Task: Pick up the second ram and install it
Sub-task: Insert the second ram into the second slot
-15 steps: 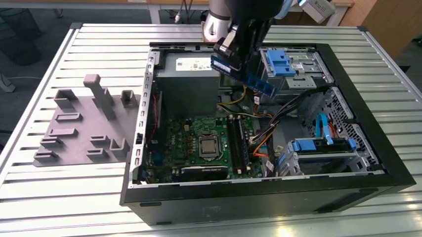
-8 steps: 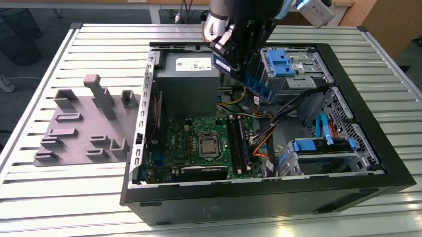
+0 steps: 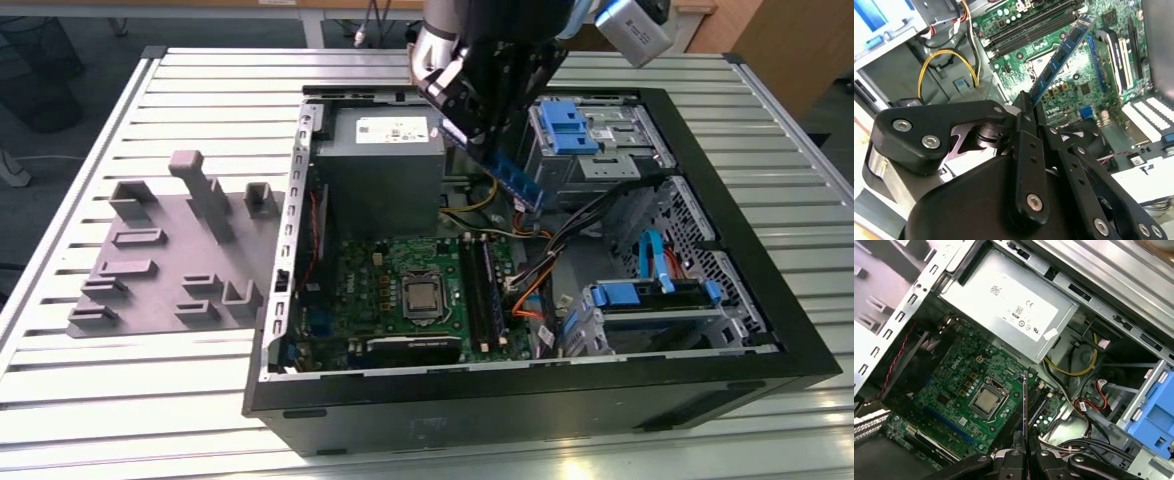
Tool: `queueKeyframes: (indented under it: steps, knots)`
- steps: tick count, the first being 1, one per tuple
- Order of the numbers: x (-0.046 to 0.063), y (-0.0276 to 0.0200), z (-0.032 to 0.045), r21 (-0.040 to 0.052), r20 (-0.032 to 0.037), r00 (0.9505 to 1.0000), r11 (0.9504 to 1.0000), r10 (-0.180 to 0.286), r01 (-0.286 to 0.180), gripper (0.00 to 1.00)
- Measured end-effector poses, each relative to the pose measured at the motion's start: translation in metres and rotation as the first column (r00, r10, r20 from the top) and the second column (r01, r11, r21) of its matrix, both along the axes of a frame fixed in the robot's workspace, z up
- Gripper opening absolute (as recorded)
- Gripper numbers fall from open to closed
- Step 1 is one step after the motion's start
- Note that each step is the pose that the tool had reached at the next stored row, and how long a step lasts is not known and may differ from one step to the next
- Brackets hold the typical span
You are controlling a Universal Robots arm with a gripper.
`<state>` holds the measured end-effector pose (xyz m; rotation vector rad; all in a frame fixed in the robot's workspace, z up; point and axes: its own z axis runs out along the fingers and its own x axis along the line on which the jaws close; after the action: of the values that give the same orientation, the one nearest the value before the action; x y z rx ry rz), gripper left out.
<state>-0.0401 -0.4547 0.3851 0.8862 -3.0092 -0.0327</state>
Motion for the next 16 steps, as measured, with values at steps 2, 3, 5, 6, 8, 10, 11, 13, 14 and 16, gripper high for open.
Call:
queueKeyframes:
  steps: [2,3,5,6,8,10,11,13,14,16]
  knots:
    - [0.0000,0.0000,-0.0001,-0.0006,0.0000,0.9998,0.9998,-0.021,0.021,0.14]
    - [0.0001,0.0000,-0.0002,-0.0009,0.0000,0.9997,0.9997,-0.025,0.025,0.14]
    - [0.0002,0.0000,-0.0005,-0.0015,0.0001,0.9990,0.9990,-0.045,0.045,0.14]
    - [0.0003,0.0001,-0.0006,-0.0019,0.0000,0.9981,0.9981,-0.062,0.062,0.14]
    - [0.0003,0.0001,-0.0011,-0.0021,0.0000,0.9953,0.9953,-0.097,0.097,0.14]
    - [0.0003,0.0000,-0.0017,-0.0019,0.0000,0.9912,0.9912,-0.133,0.133,0.14]
    - [0.0003,0.0000,-0.0021,-0.0020,0.0000,0.9883,0.9883,-0.152,0.152,0.14]
    - [0.0003,0.0001,-0.0028,-0.0019,0.0001,0.9822,0.9822,-0.188,0.188,0.14]
    - [0.0003,0.0000,-0.0031,-0.0020,0.0000,0.9787,0.9787,-0.205,0.205,0.14]
    - [0.0003,0.0001,-0.0038,-0.0019,0.0000,0.9707,0.9707,-0.240,0.240,0.14]
